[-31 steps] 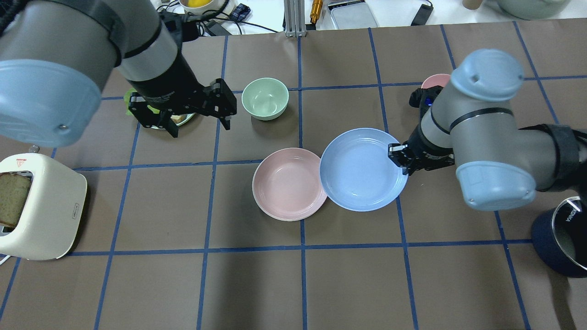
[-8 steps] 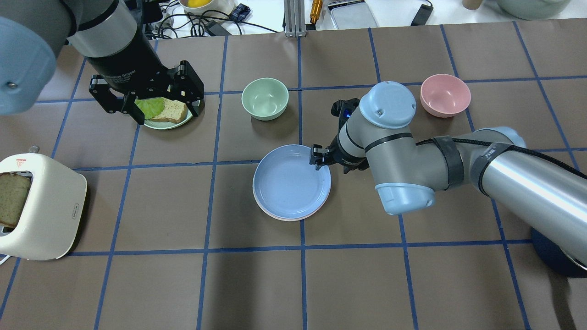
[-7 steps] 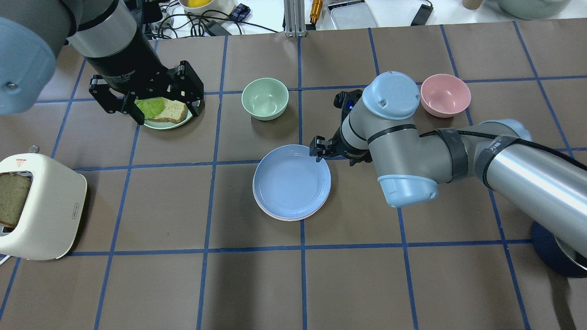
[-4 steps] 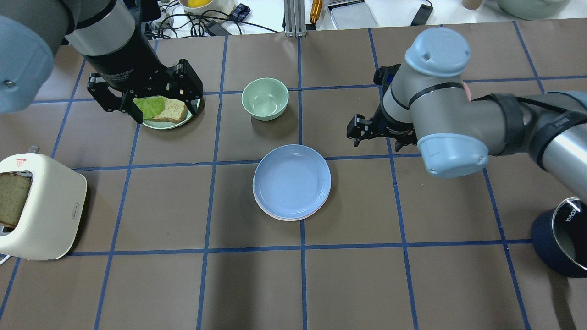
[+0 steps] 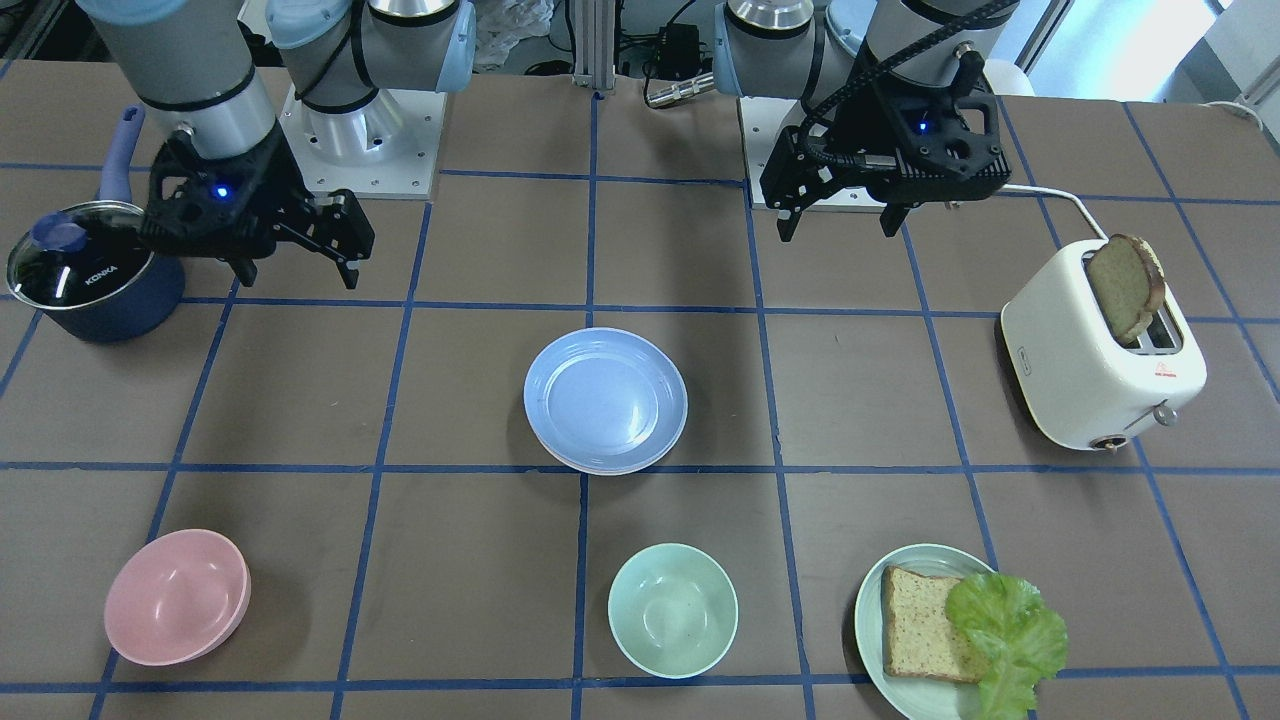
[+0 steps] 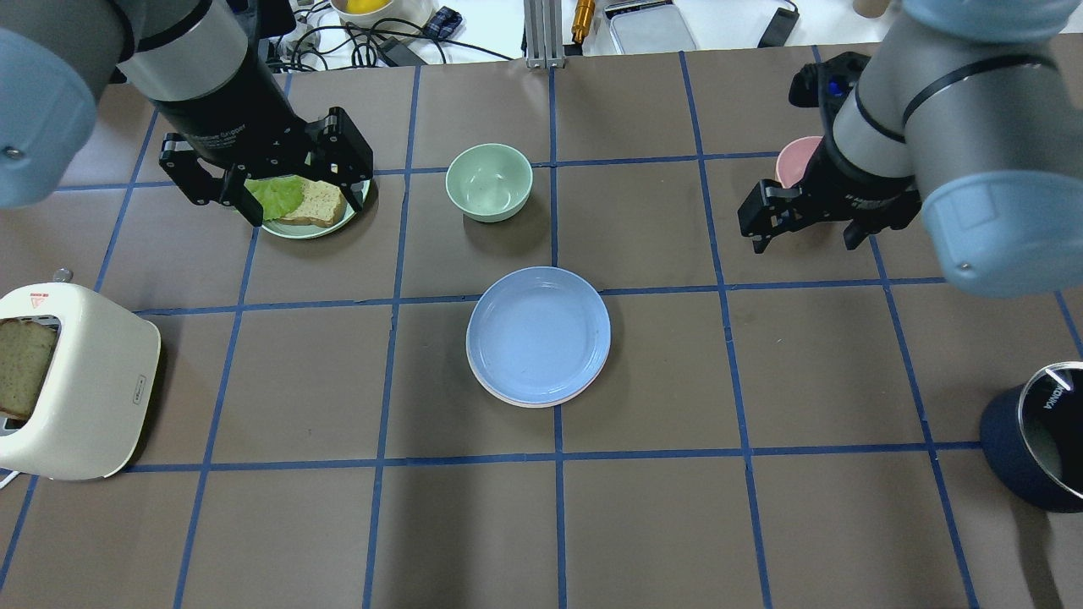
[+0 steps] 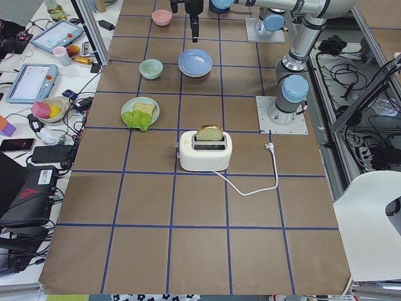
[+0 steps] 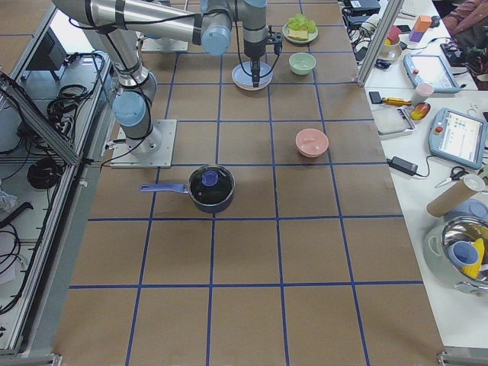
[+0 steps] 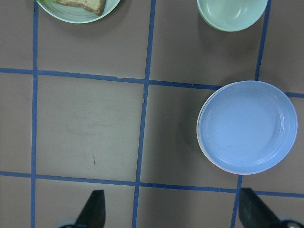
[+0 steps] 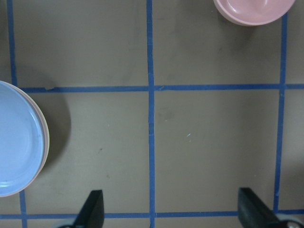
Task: Stack three plates with pink and blue
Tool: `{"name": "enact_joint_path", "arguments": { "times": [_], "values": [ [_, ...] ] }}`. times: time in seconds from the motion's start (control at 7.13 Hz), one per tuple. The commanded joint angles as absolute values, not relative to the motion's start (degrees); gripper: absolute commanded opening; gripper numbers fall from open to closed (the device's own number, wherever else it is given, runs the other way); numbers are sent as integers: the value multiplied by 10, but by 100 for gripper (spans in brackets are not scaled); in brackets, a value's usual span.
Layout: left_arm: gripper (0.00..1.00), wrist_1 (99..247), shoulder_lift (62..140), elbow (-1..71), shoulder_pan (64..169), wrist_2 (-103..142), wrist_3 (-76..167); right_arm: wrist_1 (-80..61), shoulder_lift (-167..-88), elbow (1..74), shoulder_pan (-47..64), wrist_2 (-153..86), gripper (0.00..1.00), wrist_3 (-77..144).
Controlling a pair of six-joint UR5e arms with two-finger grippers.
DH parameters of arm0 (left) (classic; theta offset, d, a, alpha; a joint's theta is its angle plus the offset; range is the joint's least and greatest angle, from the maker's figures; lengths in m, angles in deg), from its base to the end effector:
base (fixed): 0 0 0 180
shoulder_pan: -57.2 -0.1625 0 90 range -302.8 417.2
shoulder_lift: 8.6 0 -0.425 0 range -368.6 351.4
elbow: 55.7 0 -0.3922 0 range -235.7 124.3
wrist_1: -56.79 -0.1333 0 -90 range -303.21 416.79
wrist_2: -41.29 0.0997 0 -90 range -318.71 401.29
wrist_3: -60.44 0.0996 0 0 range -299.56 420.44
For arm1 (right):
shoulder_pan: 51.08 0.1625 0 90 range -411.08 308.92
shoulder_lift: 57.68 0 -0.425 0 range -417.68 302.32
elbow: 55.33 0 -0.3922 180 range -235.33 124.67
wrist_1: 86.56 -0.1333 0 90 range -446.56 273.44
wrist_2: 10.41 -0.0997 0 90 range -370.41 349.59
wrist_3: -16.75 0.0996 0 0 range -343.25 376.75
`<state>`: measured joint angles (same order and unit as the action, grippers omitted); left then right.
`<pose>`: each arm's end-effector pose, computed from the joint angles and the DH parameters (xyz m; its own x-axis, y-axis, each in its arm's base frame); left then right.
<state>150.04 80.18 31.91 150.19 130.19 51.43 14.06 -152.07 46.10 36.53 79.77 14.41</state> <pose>-0.1602 -0.4750 0.5131 -0.9943 -0.1048 0.0199 -0.1048 0.9945 -0.0032 0.1136 -0.4676 0.4450 -1.0000 0.0011 0.0057 0.0008 0.9981 -0.0623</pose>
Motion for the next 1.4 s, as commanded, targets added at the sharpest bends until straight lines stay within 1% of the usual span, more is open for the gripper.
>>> {"name": "enact_joint_path", "arguments": {
  "times": [0.0,0.42,0.7,1.26],
  "values": [
    [100,1500,802,317,1502,1303,516,53,-1494,357,372,796,100,145],
    [100,1501,803,319,1501,1306,516,55,-1499,374,381,757,100,145],
    [100,1501,803,326,1501,1305,516,55,-1497,375,376,792,100,138],
    [100,1506,803,317,1500,1305,535,55,-1497,373,376,797,100,136]
  ]
}}
